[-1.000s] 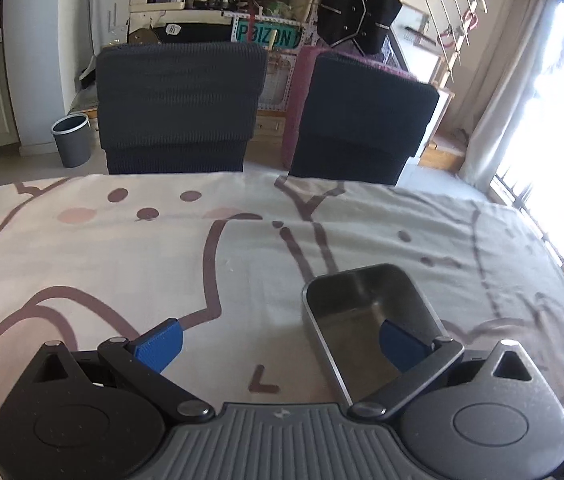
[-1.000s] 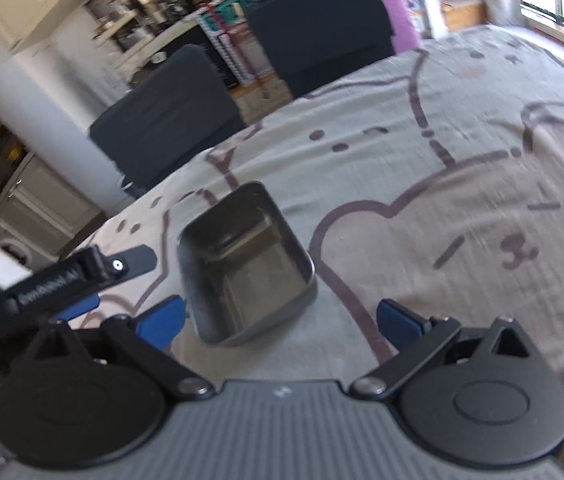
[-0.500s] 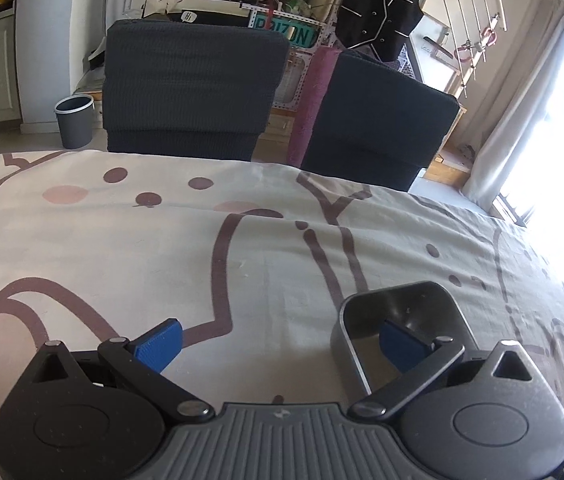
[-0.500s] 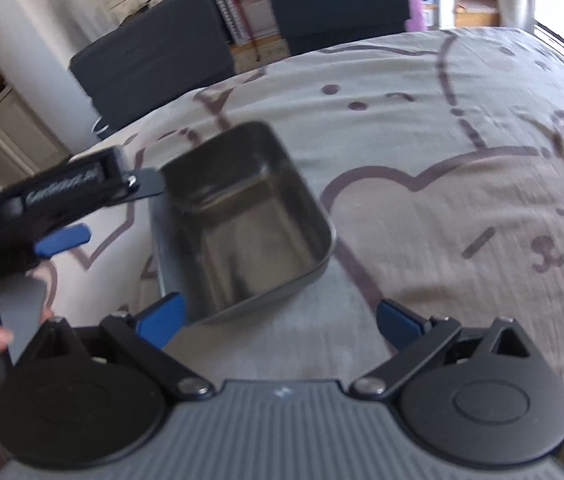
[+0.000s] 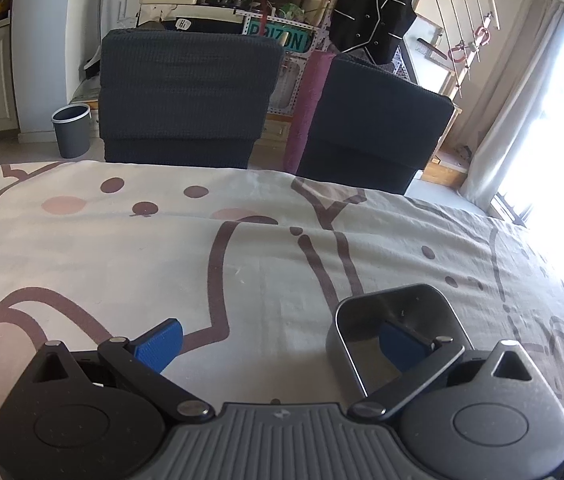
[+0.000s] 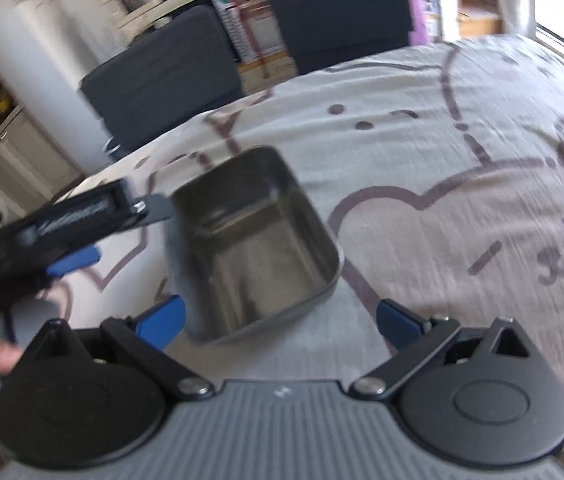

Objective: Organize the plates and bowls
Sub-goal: 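Move both grippers to the second steel square tray on the cloth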

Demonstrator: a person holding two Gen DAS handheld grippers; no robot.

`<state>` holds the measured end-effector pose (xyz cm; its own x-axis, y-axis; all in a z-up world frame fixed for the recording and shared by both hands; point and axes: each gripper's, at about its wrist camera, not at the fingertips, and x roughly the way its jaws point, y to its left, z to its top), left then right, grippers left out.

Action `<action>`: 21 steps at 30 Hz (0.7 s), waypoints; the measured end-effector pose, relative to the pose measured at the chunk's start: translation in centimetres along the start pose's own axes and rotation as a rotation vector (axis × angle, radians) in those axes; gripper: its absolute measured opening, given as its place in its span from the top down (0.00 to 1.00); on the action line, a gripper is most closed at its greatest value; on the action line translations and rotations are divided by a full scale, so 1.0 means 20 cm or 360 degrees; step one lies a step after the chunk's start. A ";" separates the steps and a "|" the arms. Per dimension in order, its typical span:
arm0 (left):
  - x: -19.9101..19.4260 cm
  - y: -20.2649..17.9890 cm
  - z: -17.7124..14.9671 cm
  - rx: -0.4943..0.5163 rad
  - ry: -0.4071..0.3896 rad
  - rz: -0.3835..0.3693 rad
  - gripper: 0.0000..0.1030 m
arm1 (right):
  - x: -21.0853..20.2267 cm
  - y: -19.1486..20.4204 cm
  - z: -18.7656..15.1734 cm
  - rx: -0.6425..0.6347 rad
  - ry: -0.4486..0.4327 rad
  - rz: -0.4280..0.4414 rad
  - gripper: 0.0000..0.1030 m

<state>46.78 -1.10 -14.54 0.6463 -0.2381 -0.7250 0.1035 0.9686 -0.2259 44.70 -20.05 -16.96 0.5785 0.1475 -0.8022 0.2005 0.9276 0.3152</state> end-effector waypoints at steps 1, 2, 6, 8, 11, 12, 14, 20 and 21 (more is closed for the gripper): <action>0.00 0.00 0.00 0.0007 0.0006 -0.0002 0.00 | 0.02 0.00 0.00 0.0009 0.0014 -0.0030 0.00; 0.01 -0.01 0.00 0.0014 0.0012 -0.0001 0.00 | 0.04 0.00 0.00 0.0008 0.0033 -0.0060 0.00; 0.03 -0.02 -0.01 0.0065 0.0022 0.0034 0.00 | 0.09 0.00 -0.01 -0.0002 0.0107 -0.0093 0.00; 0.04 -0.02 -0.02 0.0107 0.0019 0.0096 0.00 | 0.09 0.00 -0.01 -0.0053 0.0117 -0.0107 0.00; 0.04 -0.01 -0.03 0.0159 0.0027 0.0127 0.00 | 0.07 0.01 0.00 -0.0180 0.0108 -0.0172 0.00; 0.04 -0.01 -0.03 0.0157 0.0026 0.0133 0.00 | 0.07 0.00 0.00 -0.0212 0.0112 -0.0191 0.00; 0.04 0.01 -0.03 0.0146 0.0024 0.0133 0.00 | 0.07 -0.01 0.01 -0.0252 0.0125 -0.0226 0.00; 0.02 0.04 -0.03 0.0139 0.0056 0.0120 0.00 | 0.06 -0.07 0.04 -0.0330 0.0092 -0.0326 0.00; 0.01 0.04 -0.03 0.0142 0.0077 0.0108 0.00 | 0.06 -0.09 0.05 -0.0334 0.0082 -0.0343 0.00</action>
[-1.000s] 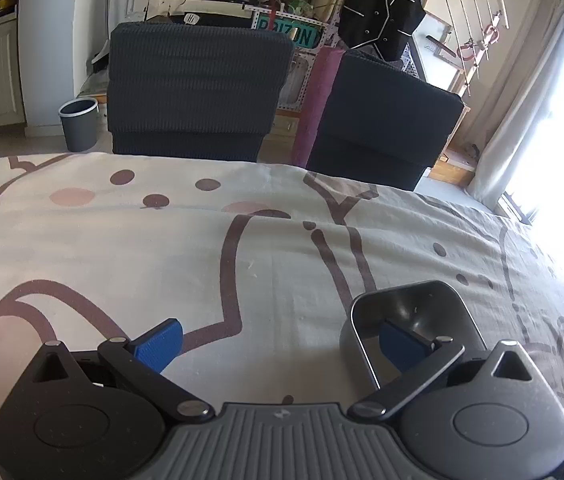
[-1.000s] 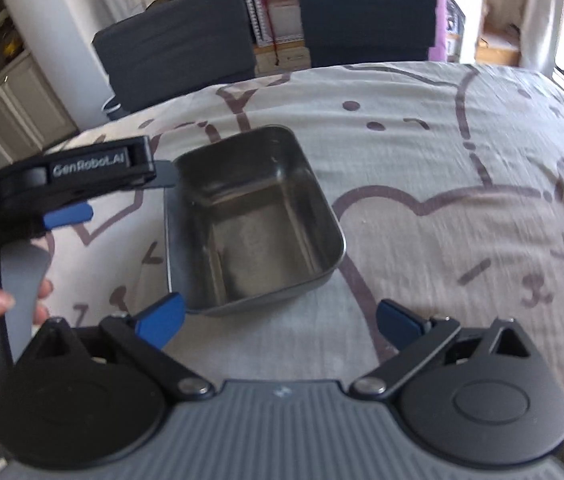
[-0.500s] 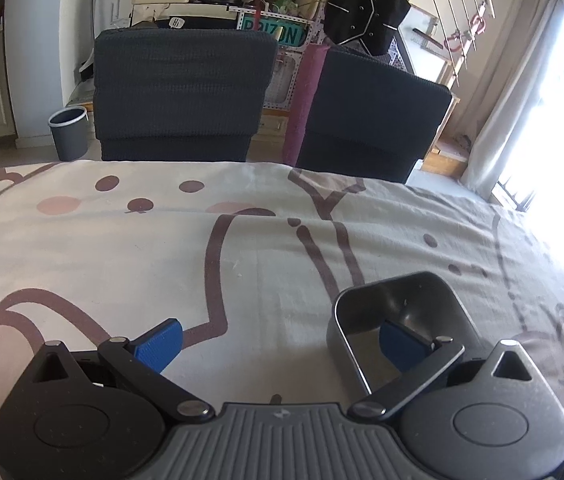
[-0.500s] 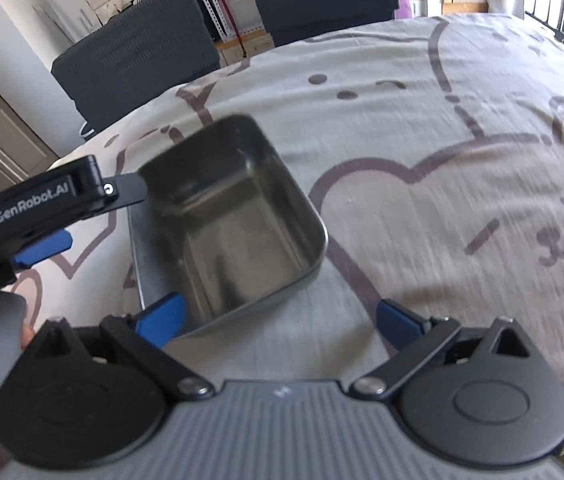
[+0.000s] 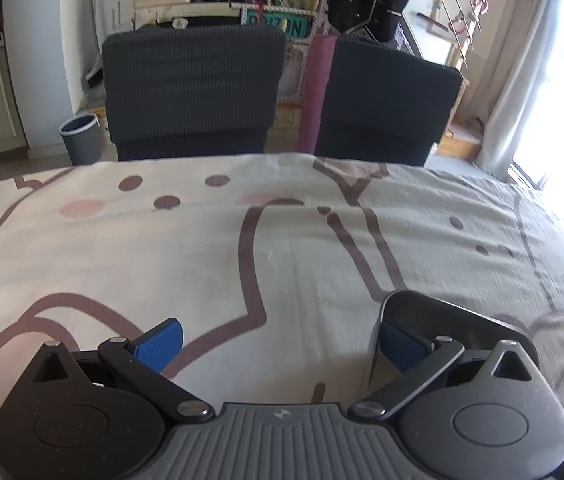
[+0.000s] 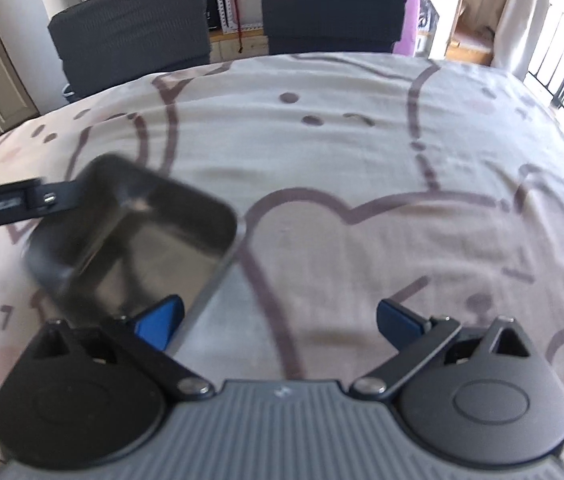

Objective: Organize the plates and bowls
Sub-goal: 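Move both grippers to the second steel square tray on the cloth, then close both grippers on opposite rims of the second steel tray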

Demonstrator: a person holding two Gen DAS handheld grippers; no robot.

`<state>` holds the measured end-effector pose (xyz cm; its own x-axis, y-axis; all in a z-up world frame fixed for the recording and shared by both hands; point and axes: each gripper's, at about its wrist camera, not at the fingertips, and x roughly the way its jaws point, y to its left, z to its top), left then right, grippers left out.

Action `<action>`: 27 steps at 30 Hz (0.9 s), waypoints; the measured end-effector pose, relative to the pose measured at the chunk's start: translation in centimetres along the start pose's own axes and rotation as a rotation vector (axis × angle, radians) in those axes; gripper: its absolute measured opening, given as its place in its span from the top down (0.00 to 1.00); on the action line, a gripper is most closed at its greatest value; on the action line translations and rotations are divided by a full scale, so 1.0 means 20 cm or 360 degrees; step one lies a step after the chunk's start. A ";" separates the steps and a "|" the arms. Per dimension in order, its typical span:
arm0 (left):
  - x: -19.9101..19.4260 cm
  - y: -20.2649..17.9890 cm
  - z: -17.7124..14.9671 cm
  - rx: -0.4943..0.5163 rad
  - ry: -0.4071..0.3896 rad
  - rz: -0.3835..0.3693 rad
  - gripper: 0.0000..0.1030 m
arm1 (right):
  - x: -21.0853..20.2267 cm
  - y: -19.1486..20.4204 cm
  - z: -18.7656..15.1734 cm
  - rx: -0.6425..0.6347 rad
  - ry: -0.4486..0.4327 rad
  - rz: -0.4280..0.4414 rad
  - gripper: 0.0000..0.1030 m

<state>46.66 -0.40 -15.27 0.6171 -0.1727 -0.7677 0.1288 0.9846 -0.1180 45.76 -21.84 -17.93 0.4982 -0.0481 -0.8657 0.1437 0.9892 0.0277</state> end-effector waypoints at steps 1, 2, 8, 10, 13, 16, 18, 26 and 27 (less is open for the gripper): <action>-0.01 0.01 -0.01 -0.0001 0.0024 -0.0015 0.00 | 0.00 -0.02 0.00 0.0002 -0.0009 -0.0012 0.00; -0.02 0.01 -0.01 -0.0009 0.0054 -0.0038 0.00 | 0.00 -0.04 0.01 0.0004 -0.0015 -0.0021 0.00; -0.06 0.04 -0.05 -0.0129 0.0191 -0.0230 0.23 | -0.03 -0.19 0.04 0.0153 -0.0012 0.0200 0.39; -0.06 0.01 -0.06 -0.0140 0.0228 -0.0289 0.30 | -0.01 -0.20 0.07 0.0212 -0.0004 0.0320 0.53; -0.08 -0.02 -0.07 -0.0152 0.0264 -0.0371 0.44 | -0.03 -0.21 0.08 0.0226 -0.0049 0.0446 0.73; -0.09 -0.05 -0.08 -0.0183 0.0289 -0.0427 0.58 | -0.04 -0.22 0.10 0.0243 -0.0084 0.0519 0.88; -0.09 -0.07 -0.08 -0.0207 0.0308 -0.0449 0.74 | -0.05 -0.22 0.11 0.0219 -0.0091 0.0547 0.92; -0.11 -0.07 -0.09 -0.0222 0.0315 -0.0378 0.93 | -0.06 -0.22 0.11 0.0172 -0.0103 0.0567 0.96; -0.12 -0.07 -0.09 -0.0233 0.0306 -0.0373 0.93 | -0.06 -0.22 0.11 0.0176 -0.0094 0.0575 0.96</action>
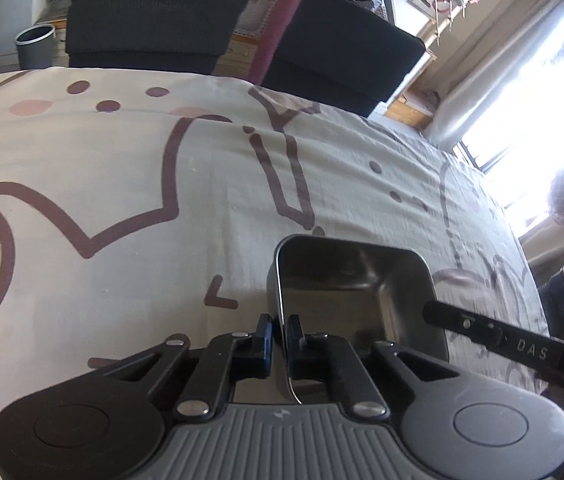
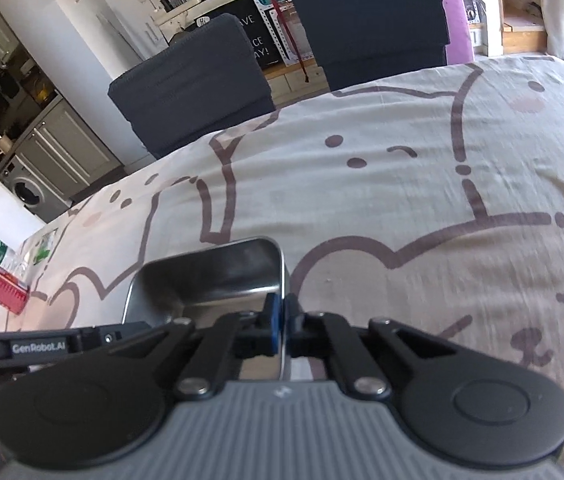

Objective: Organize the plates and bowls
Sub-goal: 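Close both grippers on opposite rims of the second steel tray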

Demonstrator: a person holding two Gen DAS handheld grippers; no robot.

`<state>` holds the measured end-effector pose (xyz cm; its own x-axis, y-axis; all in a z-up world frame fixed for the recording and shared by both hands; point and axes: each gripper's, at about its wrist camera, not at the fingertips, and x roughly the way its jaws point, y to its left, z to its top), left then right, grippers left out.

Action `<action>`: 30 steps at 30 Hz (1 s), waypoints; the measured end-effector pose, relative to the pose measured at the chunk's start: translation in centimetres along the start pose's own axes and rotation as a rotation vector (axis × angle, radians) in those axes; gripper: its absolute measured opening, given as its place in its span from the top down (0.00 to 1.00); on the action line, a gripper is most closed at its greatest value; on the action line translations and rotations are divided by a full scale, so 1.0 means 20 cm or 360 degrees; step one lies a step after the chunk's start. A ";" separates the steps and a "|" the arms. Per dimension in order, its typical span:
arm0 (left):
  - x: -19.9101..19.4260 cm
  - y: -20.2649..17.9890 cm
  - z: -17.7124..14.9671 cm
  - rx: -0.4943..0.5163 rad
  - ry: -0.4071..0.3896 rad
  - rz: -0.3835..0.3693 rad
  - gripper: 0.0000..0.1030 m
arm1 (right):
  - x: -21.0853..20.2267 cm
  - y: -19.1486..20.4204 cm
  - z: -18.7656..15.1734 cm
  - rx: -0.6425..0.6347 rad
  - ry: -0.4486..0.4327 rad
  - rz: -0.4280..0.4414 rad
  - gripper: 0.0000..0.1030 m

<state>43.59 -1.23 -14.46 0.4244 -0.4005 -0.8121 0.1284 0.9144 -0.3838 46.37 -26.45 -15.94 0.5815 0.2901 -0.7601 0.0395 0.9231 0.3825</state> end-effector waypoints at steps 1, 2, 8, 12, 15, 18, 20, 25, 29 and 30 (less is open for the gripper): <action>-0.01 0.00 0.00 -0.0003 -0.0012 0.0005 0.93 | 0.00 0.00 0.00 0.0008 0.0006 0.0009 0.96; -0.03 -0.01 0.00 -0.0004 -0.0028 0.0008 0.94 | -0.01 0.00 -0.01 0.0008 0.0006 0.0019 0.96; -0.19 -0.09 -0.03 -0.0014 -0.0119 -0.0014 0.93 | -0.13 0.01 0.00 -0.0007 -0.0054 0.0074 0.96; -0.31 -0.16 -0.06 -0.0015 -0.0184 -0.0041 0.92 | -0.25 0.01 -0.01 0.0002 -0.0102 0.0114 0.96; -0.40 -0.21 -0.08 -0.0004 -0.0251 -0.0069 0.92 | -0.36 0.00 -0.03 0.0005 -0.0146 0.0147 0.96; -0.49 -0.27 -0.12 0.0014 -0.0300 -0.0105 0.92 | -0.48 -0.02 -0.05 0.0018 -0.0191 0.0183 0.96; -0.55 -0.31 -0.15 0.0031 -0.0335 -0.0128 0.92 | -0.56 -0.03 -0.07 0.0006 -0.0225 0.0197 0.96; -0.66 -0.38 -0.24 0.0037 -0.0392 -0.0221 0.92 | -0.76 -0.06 -0.13 -0.0008 -0.0312 0.0256 0.95; -0.71 -0.45 -0.34 0.0056 -0.0393 -0.0287 0.92 | -0.90 -0.09 -0.19 -0.0013 -0.0389 0.0279 0.95; -0.71 -0.46 -0.36 0.0063 -0.0390 -0.0301 0.92 | -0.94 -0.11 -0.22 -0.0013 -0.0409 0.0283 0.95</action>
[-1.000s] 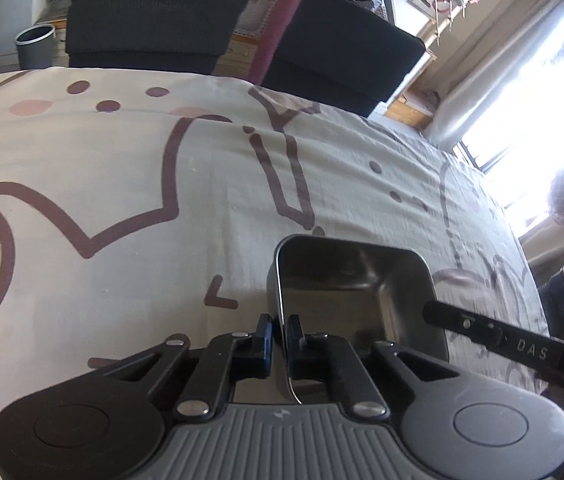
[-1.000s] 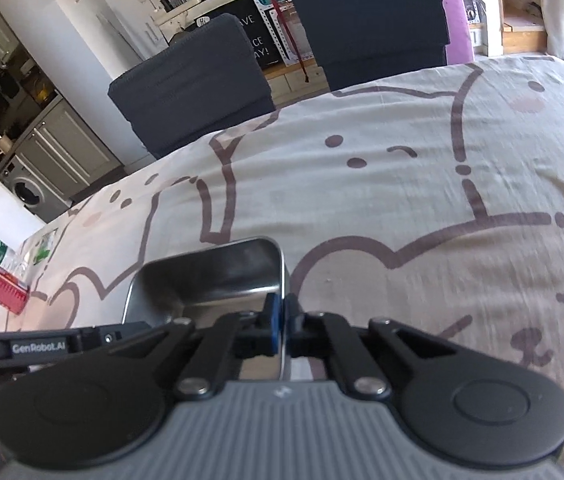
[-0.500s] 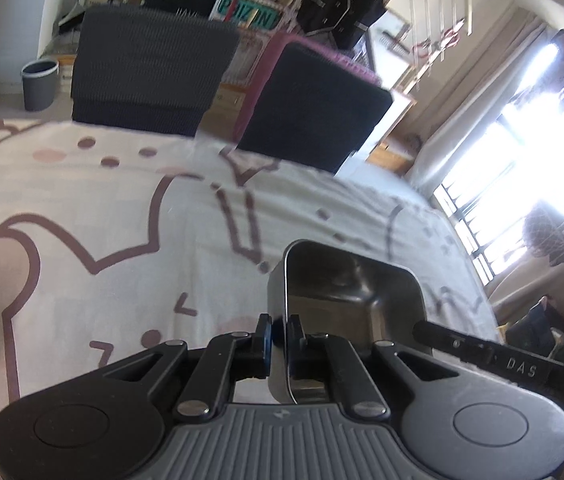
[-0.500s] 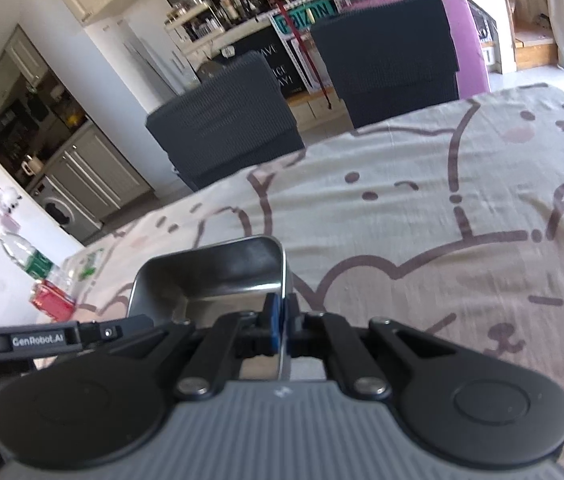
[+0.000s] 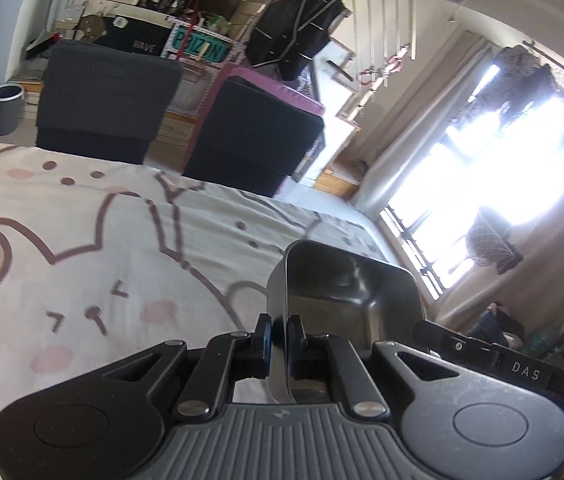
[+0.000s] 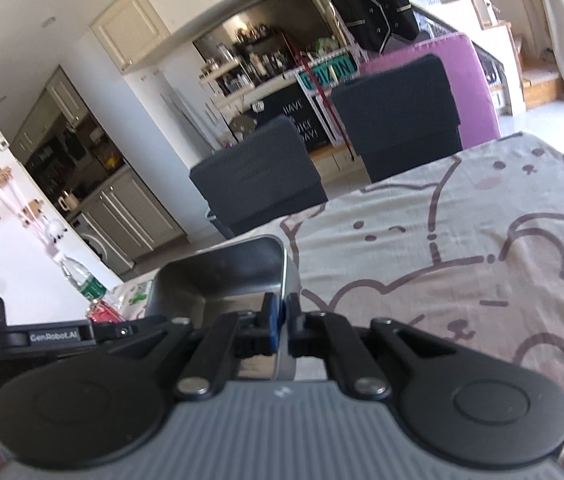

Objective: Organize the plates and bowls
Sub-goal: 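Close both grippers on opposite rims of the second steel tray, then carry the second steel tray with both grippers and lower it onto the first tray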

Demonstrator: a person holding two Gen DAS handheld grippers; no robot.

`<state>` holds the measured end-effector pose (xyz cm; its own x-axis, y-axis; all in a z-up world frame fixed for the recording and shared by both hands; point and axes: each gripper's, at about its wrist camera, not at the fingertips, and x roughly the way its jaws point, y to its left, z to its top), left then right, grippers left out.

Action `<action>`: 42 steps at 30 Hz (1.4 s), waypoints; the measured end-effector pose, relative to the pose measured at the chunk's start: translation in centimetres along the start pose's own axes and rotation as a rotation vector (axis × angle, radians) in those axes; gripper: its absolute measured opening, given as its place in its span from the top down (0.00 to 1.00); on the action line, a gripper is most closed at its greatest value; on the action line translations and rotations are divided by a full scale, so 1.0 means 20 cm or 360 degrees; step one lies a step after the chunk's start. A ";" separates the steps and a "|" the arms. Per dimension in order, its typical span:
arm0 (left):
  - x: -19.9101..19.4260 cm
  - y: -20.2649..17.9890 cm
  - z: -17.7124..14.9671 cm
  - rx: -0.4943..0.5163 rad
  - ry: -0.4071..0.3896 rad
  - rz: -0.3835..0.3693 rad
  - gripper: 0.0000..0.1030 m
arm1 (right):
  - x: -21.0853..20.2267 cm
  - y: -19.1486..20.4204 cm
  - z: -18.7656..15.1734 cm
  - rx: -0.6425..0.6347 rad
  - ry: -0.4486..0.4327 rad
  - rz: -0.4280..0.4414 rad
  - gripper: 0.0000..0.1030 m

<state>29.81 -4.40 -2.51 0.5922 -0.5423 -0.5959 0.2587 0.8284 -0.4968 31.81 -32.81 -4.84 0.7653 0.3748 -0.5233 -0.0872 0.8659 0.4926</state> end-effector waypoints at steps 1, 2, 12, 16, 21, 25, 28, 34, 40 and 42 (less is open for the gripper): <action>-0.01 -0.02 -0.02 0.0007 0.0007 -0.0014 0.92 | -0.04 -0.01 -0.01 0.0001 -0.0015 0.0003 0.94; -0.01 -0.04 -0.04 0.0017 0.0014 -0.0027 0.92 | -0.07 -0.01 -0.02 0.0005 -0.0032 0.0006 0.94; 0.07 -0.15 -0.20 0.0065 0.0164 -0.0080 0.92 | -0.24 -0.14 -0.12 0.0072 -0.0073 -0.0013 0.93; 0.16 -0.16 -0.26 0.0085 0.0250 -0.0069 0.92 | -0.25 -0.18 -0.13 0.0073 -0.0022 -0.0060 0.93; 0.27 -0.19 -0.33 0.0134 0.0353 -0.0020 0.92 | -0.24 -0.19 -0.16 0.0042 0.0058 -0.0103 0.90; 0.33 -0.21 -0.37 0.0161 0.0423 -0.0013 0.92 | -0.24 -0.18 -0.17 0.0008 0.0112 -0.0139 0.89; 0.37 -0.25 -0.40 0.0202 0.0459 -0.0009 0.92 | -0.26 -0.20 -0.19 0.0008 0.0158 -0.0196 0.89; 0.44 -0.30 -0.46 0.0293 0.0533 0.0018 0.92 | -0.27 -0.24 -0.22 0.0019 0.0226 -0.0295 0.82; 0.47 -0.33 -0.50 0.0357 0.0567 0.0058 0.92 | -0.23 -0.26 -0.24 -0.0016 0.0326 -0.0389 0.81; 0.47 -0.33 -0.50 0.0368 0.0567 0.0067 0.92 | -0.22 -0.25 -0.25 -0.0033 0.0362 -0.0411 0.81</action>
<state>26.15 -16.35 -11.15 0.3158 -0.4885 -0.8134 0.4285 0.8383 -0.3371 25.80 -37.20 -8.51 0.6024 0.2045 -0.7716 0.0764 0.9474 0.3107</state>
